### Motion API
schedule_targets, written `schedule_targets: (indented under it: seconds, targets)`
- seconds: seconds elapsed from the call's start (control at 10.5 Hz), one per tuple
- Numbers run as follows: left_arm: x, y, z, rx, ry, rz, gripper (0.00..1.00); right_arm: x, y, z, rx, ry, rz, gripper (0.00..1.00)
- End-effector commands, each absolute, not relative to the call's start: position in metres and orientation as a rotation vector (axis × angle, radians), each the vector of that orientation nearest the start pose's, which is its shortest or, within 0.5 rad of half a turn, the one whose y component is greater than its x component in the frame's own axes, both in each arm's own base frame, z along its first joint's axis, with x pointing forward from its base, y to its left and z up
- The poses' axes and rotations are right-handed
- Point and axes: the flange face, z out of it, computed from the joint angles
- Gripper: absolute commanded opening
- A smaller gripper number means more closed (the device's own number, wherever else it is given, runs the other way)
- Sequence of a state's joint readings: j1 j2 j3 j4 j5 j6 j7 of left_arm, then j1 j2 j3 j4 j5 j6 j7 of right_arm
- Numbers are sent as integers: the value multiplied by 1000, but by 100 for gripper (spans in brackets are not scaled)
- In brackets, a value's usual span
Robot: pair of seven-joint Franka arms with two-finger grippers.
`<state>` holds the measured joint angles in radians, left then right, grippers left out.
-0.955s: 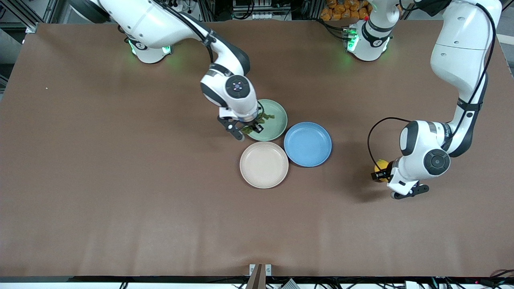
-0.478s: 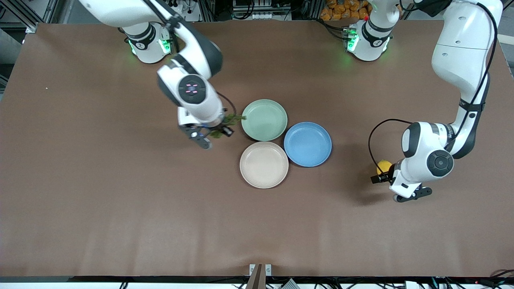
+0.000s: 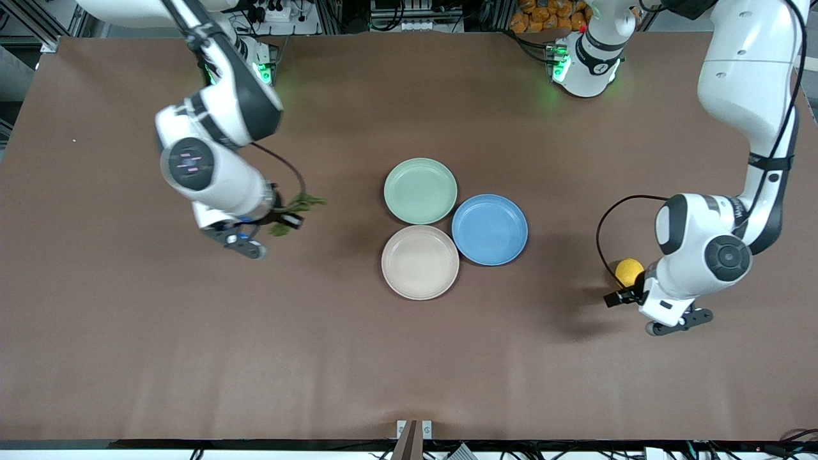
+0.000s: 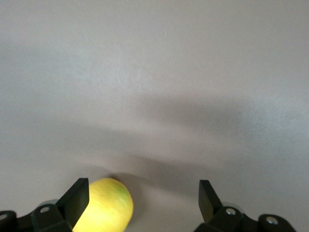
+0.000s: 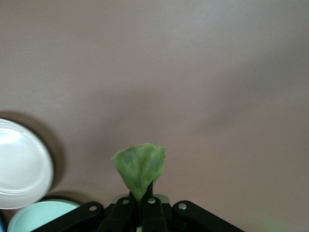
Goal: Pick lemon and lettuce from plates
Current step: 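Carry the lettuce away with the right gripper while the left gripper sets down the lemon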
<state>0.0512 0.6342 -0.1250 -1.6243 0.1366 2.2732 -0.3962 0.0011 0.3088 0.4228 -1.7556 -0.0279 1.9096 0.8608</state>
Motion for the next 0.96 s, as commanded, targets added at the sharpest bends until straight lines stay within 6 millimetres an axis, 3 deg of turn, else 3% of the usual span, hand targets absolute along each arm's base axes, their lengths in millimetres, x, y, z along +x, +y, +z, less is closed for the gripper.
schedule_targets:
  seconds: [0.0,0.19,0.38,0.48,0.67,0.86]
  targets:
    - [697,-36,296,-3077,-371,-125,100,562,153,408,-3105,476,298,0]
    - [700,-39,333,-3079,-369,-213,100,558,93,399,-3116,399,325,0]
    - [693,-39,396,-3069,-372,-302,100,550,53,396,-3119,332,335,0]
    - [686,-43,419,-3061,-366,-268,100,544,28,387,-3116,294,314,0]
    - [681,-43,475,-3046,-379,-247,100,538,-16,352,-3104,314,257,0]
    - [667,-51,528,-3050,-285,-318,100,533,-41,316,-3089,353,250,0]
